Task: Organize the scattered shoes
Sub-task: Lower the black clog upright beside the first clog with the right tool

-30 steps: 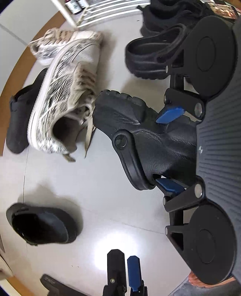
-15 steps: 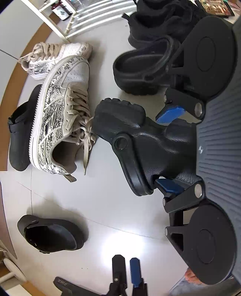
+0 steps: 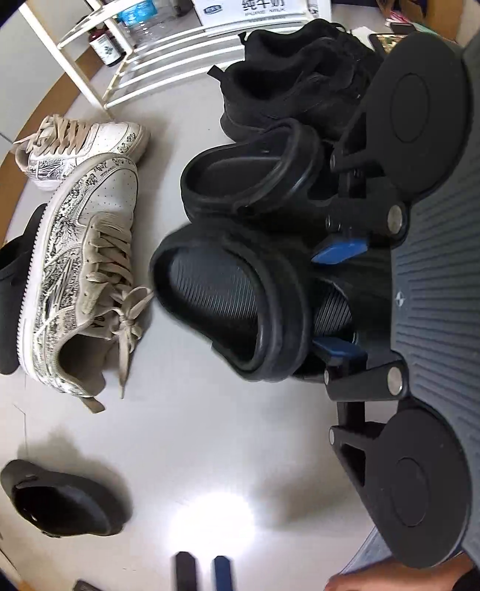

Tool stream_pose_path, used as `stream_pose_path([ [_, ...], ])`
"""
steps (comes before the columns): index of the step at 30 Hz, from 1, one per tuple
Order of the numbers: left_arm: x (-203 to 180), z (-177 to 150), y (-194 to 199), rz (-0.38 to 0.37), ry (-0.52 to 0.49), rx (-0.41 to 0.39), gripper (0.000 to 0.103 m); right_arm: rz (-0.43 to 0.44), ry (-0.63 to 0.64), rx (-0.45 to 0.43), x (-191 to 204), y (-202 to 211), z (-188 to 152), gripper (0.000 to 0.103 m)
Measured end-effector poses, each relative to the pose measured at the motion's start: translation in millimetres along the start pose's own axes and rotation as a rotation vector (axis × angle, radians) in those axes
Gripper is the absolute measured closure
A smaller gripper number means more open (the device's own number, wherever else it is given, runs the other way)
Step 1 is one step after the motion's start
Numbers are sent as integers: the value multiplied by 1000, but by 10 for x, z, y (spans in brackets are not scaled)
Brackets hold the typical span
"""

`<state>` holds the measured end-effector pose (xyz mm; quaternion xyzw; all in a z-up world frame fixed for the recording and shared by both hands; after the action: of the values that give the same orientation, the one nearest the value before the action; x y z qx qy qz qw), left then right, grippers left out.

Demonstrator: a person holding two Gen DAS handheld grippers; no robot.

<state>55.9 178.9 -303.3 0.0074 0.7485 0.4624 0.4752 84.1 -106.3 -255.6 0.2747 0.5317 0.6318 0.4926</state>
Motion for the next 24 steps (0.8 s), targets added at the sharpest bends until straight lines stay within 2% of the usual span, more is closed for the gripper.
stream_pose_path([
  [2, 6, -10, -14, 5, 0, 5, 37, 14, -28, 3, -61, -64, -23, 64],
  [4, 17, -24, -33, 12, 0, 13, 37, 22, -36, -3, -87, -98, -41, 78],
  [6, 18, -27, -48, 16, 2, 15, 37, 17, -23, -17, -89, -116, -50, 86],
  [9, 17, -25, -67, 20, 3, 15, 37, -10, -29, -14, -123, -156, -46, 91],
  [14, -4, -40, -101, 25, -7, 25, 37, -59, -61, 0, -221, -137, -83, 90],
  [15, -4, -42, -104, 25, -8, 27, 37, -64, -68, -4, -229, -95, -111, 87],
  [17, -5, -44, -113, 26, -8, 29, 37, -73, -83, -14, -241, -2, -172, 61],
  [18, -6, -44, -115, 26, -8, 29, 37, -55, -97, -34, -242, 51, -206, 38],
  [19, -7, -43, -116, 26, -8, 28, 37, -33, -113, -57, -241, 106, -241, 27],
  [21, -14, -43, -117, 25, -9, 28, 37, -7, -116, -82, -215, 166, -261, 25],
  [22, -19, -48, -116, 25, -11, 28, 37, -1, -113, -87, -201, 180, -262, 20],
  [24, -27, -58, -115, 25, -16, 29, 37, 7, -103, -71, -132, 152, -263, 16],
])
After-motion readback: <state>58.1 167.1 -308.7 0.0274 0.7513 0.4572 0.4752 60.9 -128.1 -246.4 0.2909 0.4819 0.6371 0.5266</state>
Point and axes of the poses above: each gripper's, at about its wrist camera, not at the fingertips, and y roughly against the way its jaws point, x to its left, z to its top, the point moved 2 cm from there along -y, roughly the way its jaws point, and after that the axes turned 14 degrees about y, right-handed, at the moved point
